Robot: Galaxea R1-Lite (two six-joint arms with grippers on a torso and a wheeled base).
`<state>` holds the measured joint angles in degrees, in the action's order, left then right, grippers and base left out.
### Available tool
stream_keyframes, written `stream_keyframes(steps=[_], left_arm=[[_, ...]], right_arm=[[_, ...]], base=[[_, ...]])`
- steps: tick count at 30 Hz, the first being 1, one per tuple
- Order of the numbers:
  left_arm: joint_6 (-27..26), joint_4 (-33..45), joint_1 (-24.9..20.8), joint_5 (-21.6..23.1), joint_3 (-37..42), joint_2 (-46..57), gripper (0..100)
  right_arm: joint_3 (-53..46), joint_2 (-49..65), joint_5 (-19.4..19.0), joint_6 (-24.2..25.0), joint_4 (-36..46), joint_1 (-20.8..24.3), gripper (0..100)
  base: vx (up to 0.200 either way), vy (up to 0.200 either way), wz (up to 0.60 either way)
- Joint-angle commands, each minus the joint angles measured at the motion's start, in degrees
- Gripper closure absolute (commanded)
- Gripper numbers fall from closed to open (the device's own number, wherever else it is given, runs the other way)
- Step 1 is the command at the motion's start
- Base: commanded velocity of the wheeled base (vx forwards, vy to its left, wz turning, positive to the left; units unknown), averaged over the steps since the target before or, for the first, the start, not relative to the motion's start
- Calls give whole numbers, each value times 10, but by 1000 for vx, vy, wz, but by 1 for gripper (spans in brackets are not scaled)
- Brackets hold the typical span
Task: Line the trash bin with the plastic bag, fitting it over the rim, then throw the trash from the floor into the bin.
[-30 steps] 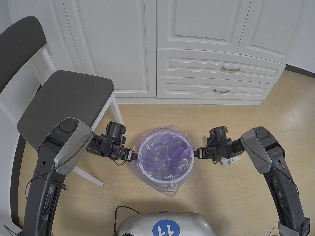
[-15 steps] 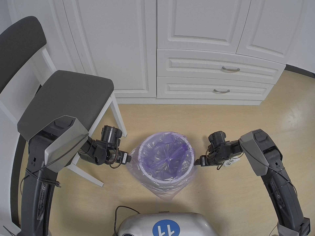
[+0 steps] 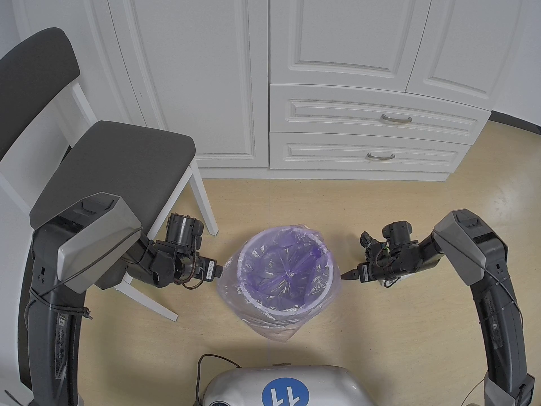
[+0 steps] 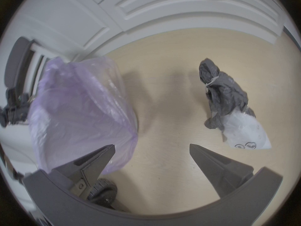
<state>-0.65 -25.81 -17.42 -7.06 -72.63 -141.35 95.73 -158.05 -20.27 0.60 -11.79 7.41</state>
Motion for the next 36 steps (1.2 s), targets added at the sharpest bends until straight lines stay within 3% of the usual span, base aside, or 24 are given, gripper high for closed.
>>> stream_keyframes(steps=[1, 9, 15, 20, 22, 25, 26, 27, 30, 36], left_arm=[[-1, -11, -8, -1, 72, 66, 0], [4, -17, -9, 2, 112, 95, 0], [4, -43, -12, -1, 138, 111, 0], [6, -51, -24, -1, 153, 118, 0], [6, -71, -29, -1, 162, 118, 0], [6, -93, -31, -2, 177, 119, 0], [6, -93, -31, -2, 177, 119, 0], [6, -102, -31, -2, 184, 118, 0], [6, -108, -31, -2, 187, 116, 0], [6, -108, -31, -2, 188, 115, 0]], right_arm=[[-78, 68, -47, -53, -41, -32, 0], [-76, 67, -47, -50, -39, -28, 0], [-77, 76, -37, 3, -20, 29, 0], [1, 21, 58, 26, -16, 45, 0], [38, 6, 83, 58, -17, 46, 0], [73, 4, 82, 128, -24, 49, 0], [73, 4, 82, 128, -24, 49, 0], [104, -1, 82, 173, -24, 50, 0], [160, -20, 84, 232, -24, 52, 0], [189, -34, 90, 313, -26, 61, 0]], base=[[0, 0, 0], [0, 0, 0], [0, 0, 0], [0, 0, 0], [0, 0, 0], [0, 0, 0], [0, 0, 0], [0, 0, 0], [0, 0, 0], [0, 0, 0]])
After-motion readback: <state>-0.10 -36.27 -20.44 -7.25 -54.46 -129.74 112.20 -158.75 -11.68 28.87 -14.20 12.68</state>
